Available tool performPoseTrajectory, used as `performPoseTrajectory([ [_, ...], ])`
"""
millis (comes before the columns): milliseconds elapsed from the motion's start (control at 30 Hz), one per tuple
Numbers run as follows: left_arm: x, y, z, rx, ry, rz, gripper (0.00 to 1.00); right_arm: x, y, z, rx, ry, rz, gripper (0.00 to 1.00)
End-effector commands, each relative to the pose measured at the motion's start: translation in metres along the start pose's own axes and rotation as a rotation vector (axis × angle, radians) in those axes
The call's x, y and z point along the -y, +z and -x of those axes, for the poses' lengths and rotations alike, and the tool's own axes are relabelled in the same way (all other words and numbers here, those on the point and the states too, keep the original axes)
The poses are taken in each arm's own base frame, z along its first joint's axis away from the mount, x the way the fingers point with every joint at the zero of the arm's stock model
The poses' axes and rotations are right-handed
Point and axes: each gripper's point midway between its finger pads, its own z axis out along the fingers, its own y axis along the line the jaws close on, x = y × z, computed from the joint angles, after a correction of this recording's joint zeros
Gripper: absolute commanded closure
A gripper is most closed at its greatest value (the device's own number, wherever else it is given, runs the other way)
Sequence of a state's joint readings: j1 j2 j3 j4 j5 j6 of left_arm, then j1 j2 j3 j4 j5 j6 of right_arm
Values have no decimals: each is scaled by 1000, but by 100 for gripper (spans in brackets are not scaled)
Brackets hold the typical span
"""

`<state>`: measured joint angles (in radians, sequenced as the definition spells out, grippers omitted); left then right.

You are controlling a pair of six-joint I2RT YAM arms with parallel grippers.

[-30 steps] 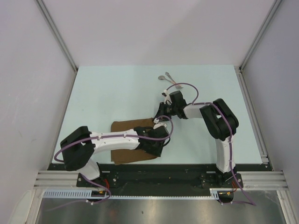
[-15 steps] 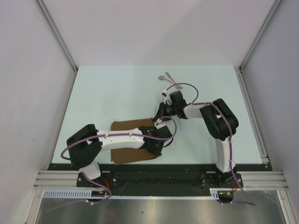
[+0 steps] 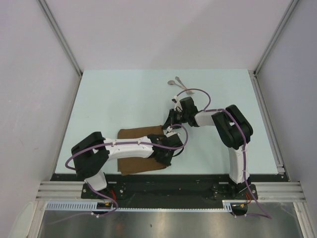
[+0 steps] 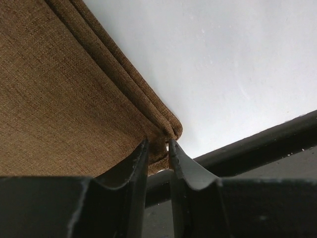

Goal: Fold the napkin into a case and place the utensils inside
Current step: Turn over the upper triangle folded napkin at the center of the board.

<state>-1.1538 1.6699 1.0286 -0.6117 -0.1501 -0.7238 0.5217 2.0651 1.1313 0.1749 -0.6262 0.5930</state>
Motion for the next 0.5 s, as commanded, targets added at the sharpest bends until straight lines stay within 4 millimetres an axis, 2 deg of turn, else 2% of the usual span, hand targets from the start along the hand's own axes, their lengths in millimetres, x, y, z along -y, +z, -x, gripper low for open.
performPoseTrajectory([
  [0, 9, 0, 0, 5, 10, -45, 76, -3, 1, -3, -4, -6, 15, 91],
  [67, 13, -1, 3, 12, 8, -58, 85, -3, 2, -5, -7, -3, 14, 92],
  [100, 14, -4, 6, 21, 7, -62, 93, -2, 2, -5, -7, -5, 14, 92],
  [167, 19, -14, 18, 68, 3, -80, 97, -1, 2, -7, -10, 2, 15, 92],
  [333, 28, -29, 33, 128, -27, -123, 100, 2, 3, -8, -14, 10, 13, 92],
  [467, 29, -21, 27, 94, -26, -121, 100, 1, 3, -8, -11, 10, 14, 93],
])
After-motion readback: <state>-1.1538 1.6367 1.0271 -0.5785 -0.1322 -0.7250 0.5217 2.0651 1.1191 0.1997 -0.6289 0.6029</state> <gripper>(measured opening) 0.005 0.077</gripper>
